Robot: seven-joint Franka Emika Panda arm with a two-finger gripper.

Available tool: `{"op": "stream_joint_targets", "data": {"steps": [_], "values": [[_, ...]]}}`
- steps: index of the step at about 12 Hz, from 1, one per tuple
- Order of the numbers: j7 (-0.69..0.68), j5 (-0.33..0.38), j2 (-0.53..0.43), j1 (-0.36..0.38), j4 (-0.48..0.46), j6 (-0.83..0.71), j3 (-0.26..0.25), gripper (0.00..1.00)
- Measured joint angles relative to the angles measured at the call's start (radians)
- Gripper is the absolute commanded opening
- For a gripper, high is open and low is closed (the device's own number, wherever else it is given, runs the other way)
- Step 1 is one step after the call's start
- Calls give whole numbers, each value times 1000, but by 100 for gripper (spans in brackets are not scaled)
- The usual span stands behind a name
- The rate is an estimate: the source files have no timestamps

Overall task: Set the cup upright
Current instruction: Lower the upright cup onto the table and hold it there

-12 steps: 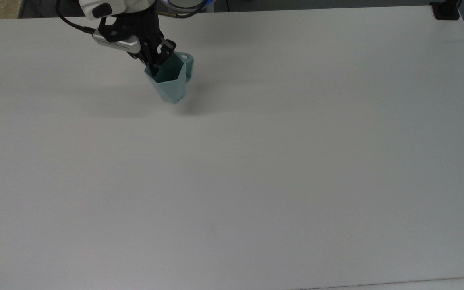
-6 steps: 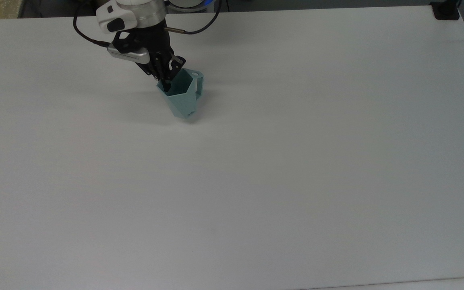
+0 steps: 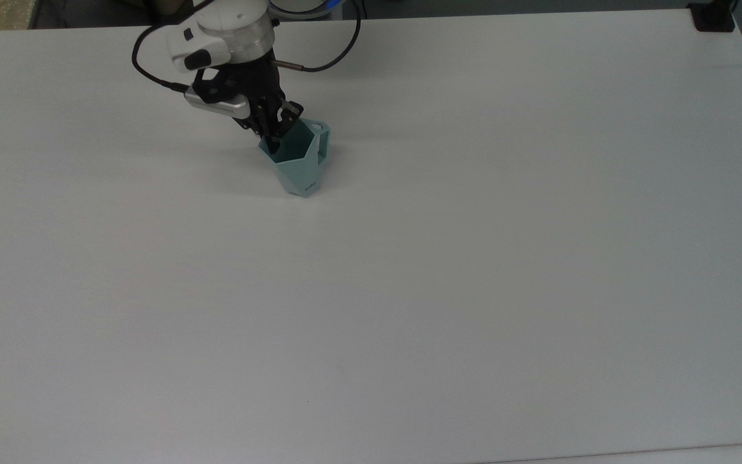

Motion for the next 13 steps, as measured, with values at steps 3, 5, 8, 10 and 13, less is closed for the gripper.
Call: {"op": "stream_joint_targets", "data": {"steps": [3, 5, 8, 10, 13], "values": [[0, 0, 18, 2, 2, 11, 0, 14], [0, 0, 19, 2, 2, 11, 0, 66], [0, 0, 19, 2, 10, -18, 0, 100], [0, 0, 18, 2, 23, -26, 0, 100], [1, 0, 9, 0, 95, -95, 0, 100]]}}
